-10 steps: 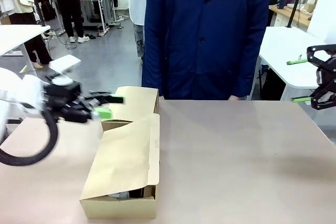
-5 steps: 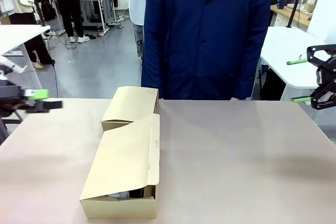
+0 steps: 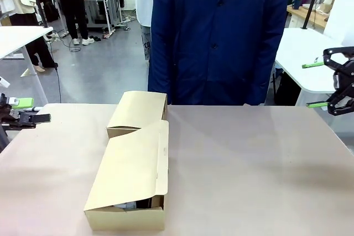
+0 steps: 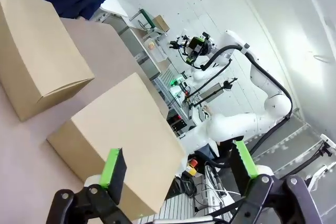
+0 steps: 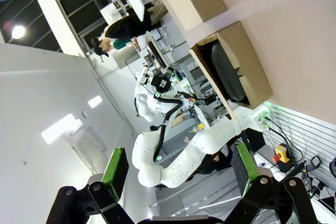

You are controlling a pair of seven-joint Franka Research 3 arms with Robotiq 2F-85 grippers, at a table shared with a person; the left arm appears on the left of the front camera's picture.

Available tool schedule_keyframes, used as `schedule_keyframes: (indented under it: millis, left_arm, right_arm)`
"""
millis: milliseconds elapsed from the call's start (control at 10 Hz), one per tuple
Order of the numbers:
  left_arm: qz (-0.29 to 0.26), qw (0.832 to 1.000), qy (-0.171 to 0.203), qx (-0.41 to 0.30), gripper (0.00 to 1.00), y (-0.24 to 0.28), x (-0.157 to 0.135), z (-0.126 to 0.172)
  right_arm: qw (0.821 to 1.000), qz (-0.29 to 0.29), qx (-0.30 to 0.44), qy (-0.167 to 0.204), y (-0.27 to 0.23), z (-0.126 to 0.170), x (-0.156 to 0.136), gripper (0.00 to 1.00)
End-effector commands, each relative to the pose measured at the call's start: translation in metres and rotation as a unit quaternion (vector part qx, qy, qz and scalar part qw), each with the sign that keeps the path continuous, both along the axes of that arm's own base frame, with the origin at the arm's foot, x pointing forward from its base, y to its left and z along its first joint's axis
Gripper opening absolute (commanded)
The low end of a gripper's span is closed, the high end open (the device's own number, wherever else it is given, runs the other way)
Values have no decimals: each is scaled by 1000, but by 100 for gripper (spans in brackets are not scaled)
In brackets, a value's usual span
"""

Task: Place items inside the box.
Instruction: Close the lid of the Mailer Box closest to the robot.

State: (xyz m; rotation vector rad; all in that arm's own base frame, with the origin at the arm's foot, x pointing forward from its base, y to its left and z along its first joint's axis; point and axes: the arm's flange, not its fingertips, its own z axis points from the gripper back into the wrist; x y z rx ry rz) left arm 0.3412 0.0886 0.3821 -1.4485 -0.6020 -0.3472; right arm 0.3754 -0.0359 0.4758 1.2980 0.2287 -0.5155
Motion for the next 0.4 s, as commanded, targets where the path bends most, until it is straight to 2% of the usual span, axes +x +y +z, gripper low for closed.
schedule_keyframes:
  millis: [0, 300]
  left_arm:
    - [0, 1000, -9, 0, 100, -4, 1, 6]
    - [0, 1000, -9, 0, 100, -4, 1, 6]
  right_arm:
    - [1000, 1, 9, -13, 0, 1, -1, 100]
    - [1000, 1, 9, -13, 0, 1, -1, 100]
